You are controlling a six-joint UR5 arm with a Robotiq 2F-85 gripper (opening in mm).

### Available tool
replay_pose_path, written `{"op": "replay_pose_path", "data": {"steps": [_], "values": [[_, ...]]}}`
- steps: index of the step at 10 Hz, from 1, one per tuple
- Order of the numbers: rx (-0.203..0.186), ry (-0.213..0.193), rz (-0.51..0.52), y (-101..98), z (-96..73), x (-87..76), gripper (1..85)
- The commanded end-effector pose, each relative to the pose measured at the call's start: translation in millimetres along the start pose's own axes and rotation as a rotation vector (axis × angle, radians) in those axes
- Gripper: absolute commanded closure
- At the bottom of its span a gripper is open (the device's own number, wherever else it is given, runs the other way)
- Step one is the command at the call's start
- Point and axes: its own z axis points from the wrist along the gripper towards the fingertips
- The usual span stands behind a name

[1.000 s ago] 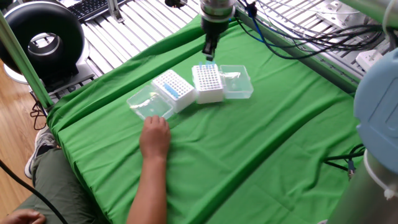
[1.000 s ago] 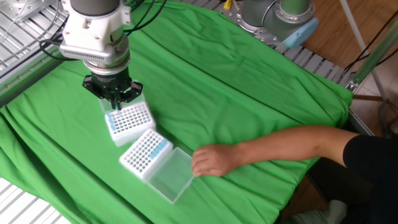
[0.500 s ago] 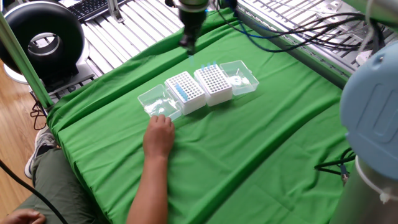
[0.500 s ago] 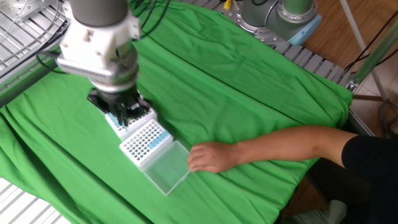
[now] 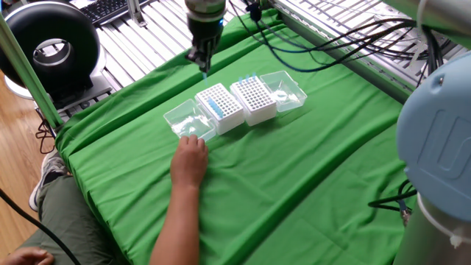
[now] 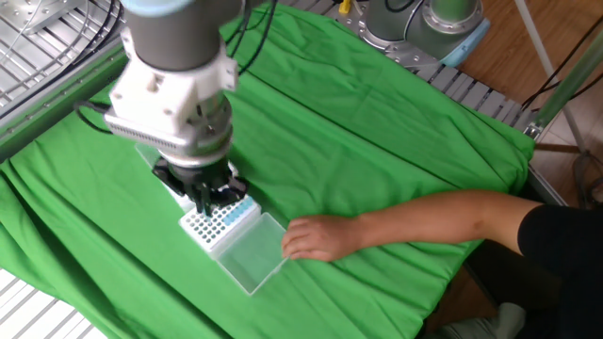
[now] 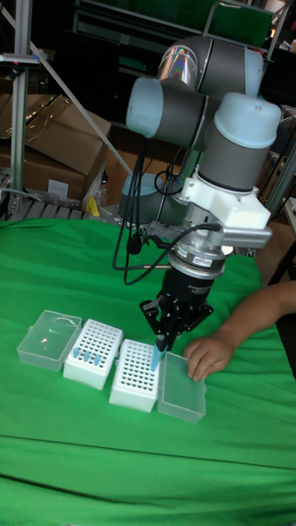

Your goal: Insert a medium pipette tip into the holder for medium pipette tips

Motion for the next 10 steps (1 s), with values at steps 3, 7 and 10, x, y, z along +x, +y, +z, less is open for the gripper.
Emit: {"op": "replay_pose_path", "data": {"steps": [3, 7, 10], "values": [[-0.02, -0.038, 0.021, 4.0, 20.3, -6.2, 84.7], [-0.021, -0.057, 0.013, -0.2, 28.9, -4.2, 84.7], [-0.014, -0.044, 0.016, 0.2, 29.3, 3.0, 84.7]]}}
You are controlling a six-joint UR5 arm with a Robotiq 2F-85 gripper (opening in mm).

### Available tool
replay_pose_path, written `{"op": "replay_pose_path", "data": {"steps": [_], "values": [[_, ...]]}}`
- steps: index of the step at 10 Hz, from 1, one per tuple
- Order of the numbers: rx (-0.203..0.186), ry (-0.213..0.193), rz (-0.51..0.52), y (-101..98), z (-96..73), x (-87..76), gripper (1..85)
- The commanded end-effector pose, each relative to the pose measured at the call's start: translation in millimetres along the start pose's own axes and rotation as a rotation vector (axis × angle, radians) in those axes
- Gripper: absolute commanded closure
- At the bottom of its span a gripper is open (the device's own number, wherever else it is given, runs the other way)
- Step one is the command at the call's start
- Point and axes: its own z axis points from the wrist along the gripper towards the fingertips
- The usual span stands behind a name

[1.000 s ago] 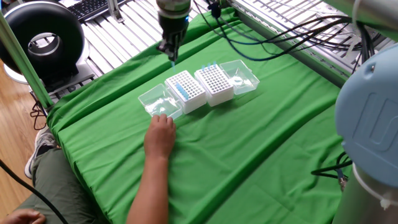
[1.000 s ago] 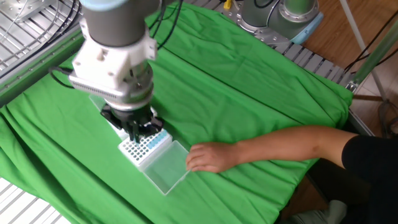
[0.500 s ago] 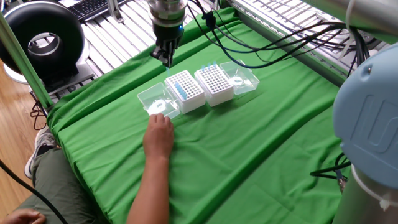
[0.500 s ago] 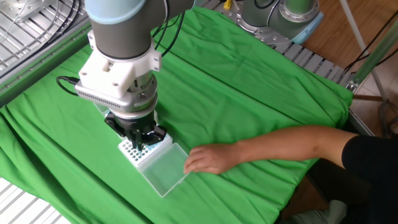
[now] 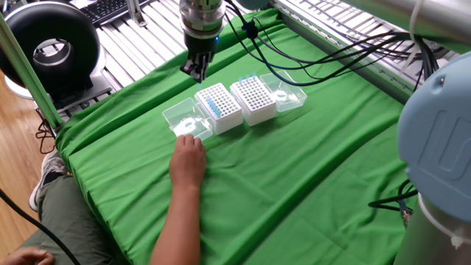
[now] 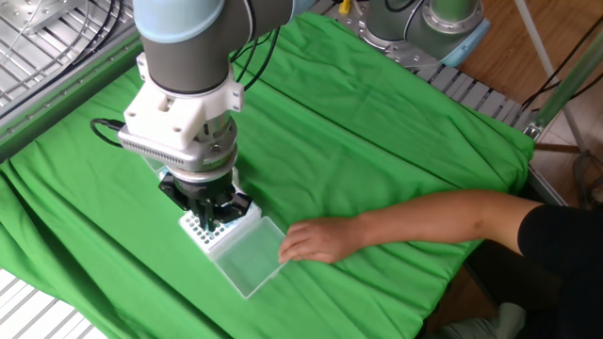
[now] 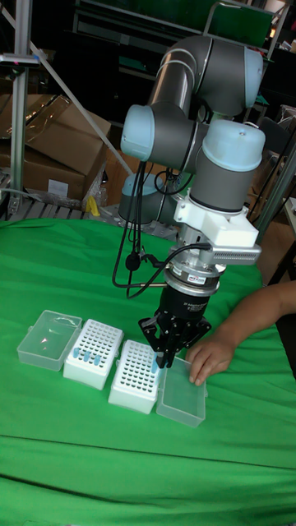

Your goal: Insert a medium pipette tip into the holder for medium pipette tips

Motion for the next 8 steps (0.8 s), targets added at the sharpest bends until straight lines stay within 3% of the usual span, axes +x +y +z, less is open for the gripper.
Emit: {"op": "replay_pose_path", "data": {"steps": [1, 8], "values": [[-0.005, 0.003, 0.007, 0.5, 0.3, 5.3, 84.7], [-0.006, 0.009, 0.02, 5.5, -1.3, 15.6, 84.7]]}}
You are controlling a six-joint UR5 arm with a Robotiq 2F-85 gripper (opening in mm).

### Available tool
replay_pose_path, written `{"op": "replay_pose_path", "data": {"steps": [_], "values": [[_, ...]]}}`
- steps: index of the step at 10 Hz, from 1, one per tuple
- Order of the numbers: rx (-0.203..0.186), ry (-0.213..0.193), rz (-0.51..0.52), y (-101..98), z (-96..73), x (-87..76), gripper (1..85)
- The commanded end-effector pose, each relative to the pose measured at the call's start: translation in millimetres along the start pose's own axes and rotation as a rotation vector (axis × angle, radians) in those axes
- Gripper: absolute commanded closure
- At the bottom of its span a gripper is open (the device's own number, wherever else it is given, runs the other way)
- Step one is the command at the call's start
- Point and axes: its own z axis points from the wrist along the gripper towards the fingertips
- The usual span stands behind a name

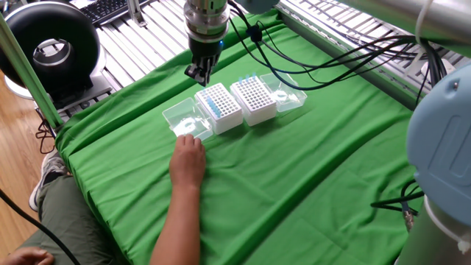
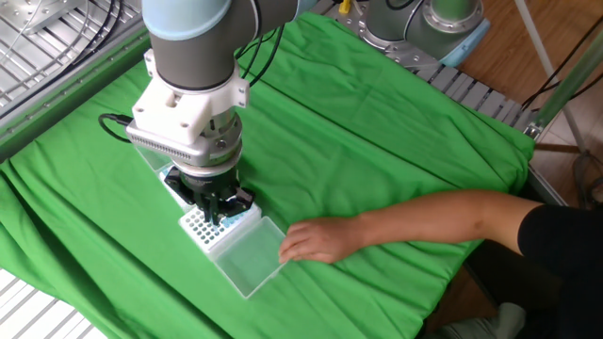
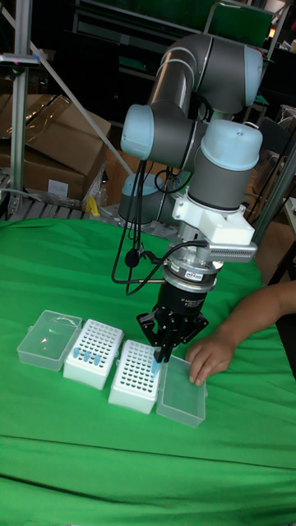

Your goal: Insert a medium pipette tip into the holder for medium pipette tips

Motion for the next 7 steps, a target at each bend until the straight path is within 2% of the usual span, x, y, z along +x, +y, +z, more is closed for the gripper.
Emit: {"op": "replay_pose_path", "data": {"steps": [1, 3, 5, 7], "values": [[-0.009, -0.001, 0.014, 3.8, -2.5, 2.9, 84.7], [-0.008, -0.002, 0.017, 4.6, -1.4, 4.1, 84.7], [-0.008, -0.026, 0.007, 2.5, 6.1, 1.2, 84.7], [-0.008, -0.026, 0.003, 2.6, 5.4, 1.7, 84.7]]}}
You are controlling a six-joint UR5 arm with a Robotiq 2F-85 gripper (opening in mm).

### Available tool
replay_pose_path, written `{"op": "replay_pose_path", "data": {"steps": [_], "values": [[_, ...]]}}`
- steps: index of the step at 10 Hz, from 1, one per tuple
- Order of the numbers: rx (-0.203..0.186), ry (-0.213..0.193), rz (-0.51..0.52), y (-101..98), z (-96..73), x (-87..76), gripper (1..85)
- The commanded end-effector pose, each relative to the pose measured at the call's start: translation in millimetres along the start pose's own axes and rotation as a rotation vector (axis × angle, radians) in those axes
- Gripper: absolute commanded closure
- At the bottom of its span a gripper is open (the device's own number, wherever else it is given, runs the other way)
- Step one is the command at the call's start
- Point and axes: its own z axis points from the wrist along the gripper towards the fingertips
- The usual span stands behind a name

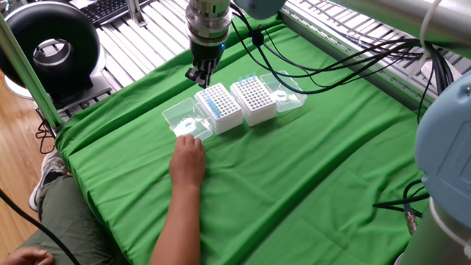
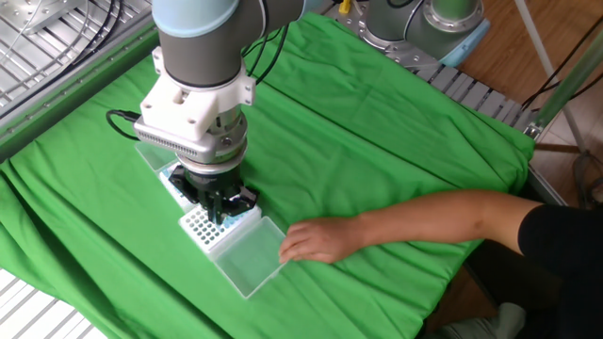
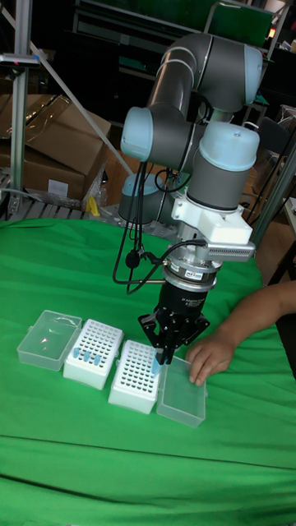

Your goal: Insert a medium pipette tip into the holder for medium pipette tips

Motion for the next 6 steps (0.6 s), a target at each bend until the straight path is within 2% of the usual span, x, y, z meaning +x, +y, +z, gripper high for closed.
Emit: {"op": "replay_pose_path", "data": {"steps": [1, 6], "values": [[-0.009, -0.012, 0.001, 0.5, 0.5, -0.6, 84.7], [-0.001, 0.017, 0.005, -0.7, -9.8, 4.4, 84.7]]}}
